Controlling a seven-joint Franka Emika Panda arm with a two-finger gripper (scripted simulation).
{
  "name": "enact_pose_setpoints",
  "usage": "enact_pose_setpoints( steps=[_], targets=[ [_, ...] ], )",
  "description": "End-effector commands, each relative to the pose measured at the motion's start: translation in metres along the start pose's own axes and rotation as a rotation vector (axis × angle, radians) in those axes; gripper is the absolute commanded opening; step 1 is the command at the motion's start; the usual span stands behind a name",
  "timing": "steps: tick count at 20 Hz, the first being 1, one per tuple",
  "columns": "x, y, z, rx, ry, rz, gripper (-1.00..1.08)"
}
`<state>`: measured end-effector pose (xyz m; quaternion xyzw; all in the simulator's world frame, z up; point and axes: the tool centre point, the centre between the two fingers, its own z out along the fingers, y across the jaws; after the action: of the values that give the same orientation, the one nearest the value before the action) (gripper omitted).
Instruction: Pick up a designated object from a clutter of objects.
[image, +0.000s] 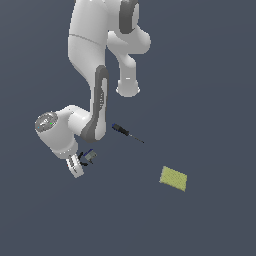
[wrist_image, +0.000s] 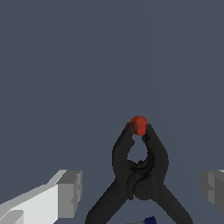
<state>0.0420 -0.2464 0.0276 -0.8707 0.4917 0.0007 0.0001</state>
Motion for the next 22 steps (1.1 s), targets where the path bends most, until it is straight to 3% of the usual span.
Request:
enact_pose_setpoints(
  steps=[1,5,6,22],
  targets=[
    [0.0004,0.0,0.0096,0.001,0.001,0.001,1.0],
    [0.0012,-0.0006,0.0142,0.001,0.001,0.001,1.0],
    [0.0012,-0.0006,0.0142,0.001,0.001,0.001,-1.0],
    [0.0,0.0015,0.0056,0.001,0.002,0.002,-1.0]
  ],
)
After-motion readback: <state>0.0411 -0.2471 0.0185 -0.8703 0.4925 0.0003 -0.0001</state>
